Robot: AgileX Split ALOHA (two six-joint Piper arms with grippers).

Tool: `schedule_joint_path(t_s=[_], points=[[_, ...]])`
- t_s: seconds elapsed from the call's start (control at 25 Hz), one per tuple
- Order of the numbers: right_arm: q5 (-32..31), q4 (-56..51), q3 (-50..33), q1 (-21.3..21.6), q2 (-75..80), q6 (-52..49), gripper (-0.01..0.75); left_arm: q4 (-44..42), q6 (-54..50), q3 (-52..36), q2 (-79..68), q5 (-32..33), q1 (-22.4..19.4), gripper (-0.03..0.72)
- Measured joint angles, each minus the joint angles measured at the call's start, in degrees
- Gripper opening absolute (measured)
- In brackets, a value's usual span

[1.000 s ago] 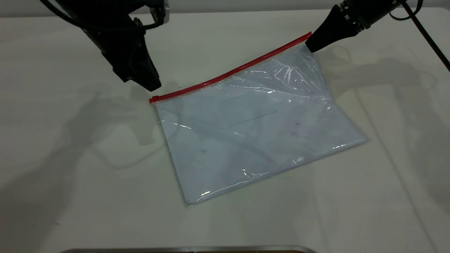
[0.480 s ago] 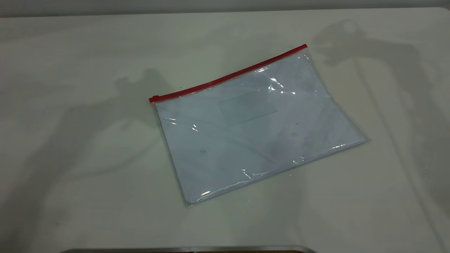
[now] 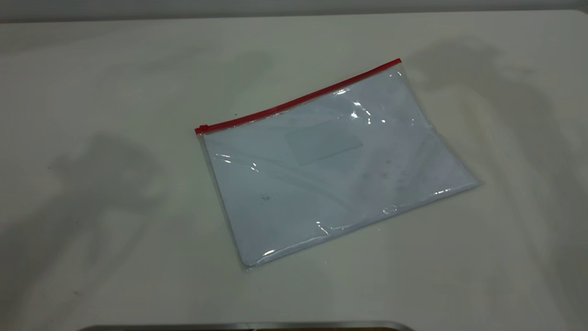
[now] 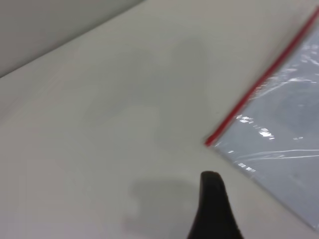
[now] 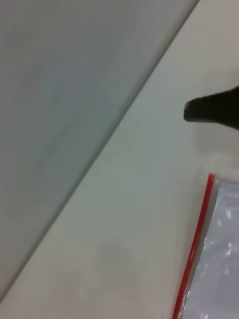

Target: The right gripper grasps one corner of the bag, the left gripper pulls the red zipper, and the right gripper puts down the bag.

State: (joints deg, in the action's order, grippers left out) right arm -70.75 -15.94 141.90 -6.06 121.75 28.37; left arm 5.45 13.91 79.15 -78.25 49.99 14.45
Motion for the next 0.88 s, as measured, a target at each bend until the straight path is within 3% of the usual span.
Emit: schedule_joint_path(t_s=[0.2,0.52,0.88], points=[[0.0,2.7,-9.1,-4.9,-11.3,-5.0,0.578,-7.1,-6.8,0.0,7.0,7.8,0.0,0.59],[0.0,2.3,-27.9,-9.9,-33.2,-9.9,0.578,-8.8,-10.9,-0.1,12.0,16.8,0.0,0.59],[0.0,1.1,-51.6,-10.0,-56.9,-20.0,0.578,-8.8,-16.6,-3.9,16.6,16.9,0.0,0.59]])
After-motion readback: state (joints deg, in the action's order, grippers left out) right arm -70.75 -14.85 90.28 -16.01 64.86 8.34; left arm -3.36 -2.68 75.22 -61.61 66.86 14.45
